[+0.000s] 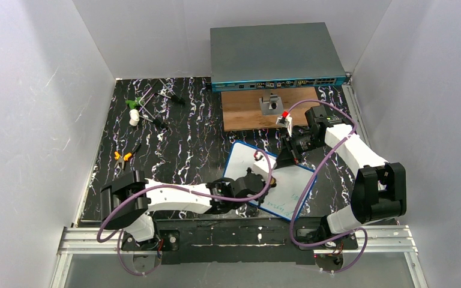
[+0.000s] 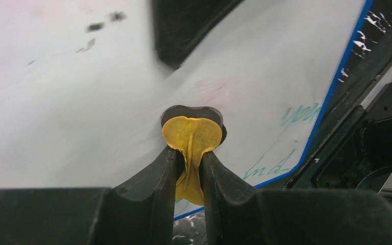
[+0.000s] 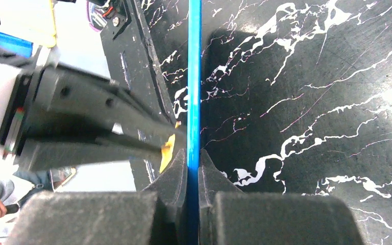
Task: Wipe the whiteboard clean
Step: Erase the whiteboard at the center of the board.
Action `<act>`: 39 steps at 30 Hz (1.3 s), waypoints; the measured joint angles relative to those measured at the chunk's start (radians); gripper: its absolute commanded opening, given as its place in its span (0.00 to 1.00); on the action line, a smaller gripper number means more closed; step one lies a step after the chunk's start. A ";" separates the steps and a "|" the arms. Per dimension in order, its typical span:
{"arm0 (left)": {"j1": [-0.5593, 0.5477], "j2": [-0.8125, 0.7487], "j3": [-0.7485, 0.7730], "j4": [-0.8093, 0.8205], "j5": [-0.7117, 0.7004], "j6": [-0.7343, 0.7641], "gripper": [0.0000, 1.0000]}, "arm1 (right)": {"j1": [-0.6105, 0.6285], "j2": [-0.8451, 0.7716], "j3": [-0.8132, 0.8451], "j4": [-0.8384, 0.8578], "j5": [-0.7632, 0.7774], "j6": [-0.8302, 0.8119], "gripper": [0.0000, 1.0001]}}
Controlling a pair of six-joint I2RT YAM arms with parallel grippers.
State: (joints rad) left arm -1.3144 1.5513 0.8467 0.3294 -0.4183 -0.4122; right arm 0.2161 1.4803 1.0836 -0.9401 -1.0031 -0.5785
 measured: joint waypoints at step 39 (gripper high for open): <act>-0.235 0.334 0.387 -0.146 -0.271 0.319 0.00 | 0.000 -0.002 0.000 0.002 0.005 0.015 0.01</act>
State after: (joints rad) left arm -1.5490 1.8854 1.2335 0.1833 -0.6891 -0.0929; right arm 0.2161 1.4780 1.0836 -0.9386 -0.9977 -0.5636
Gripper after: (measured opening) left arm 0.195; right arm 0.077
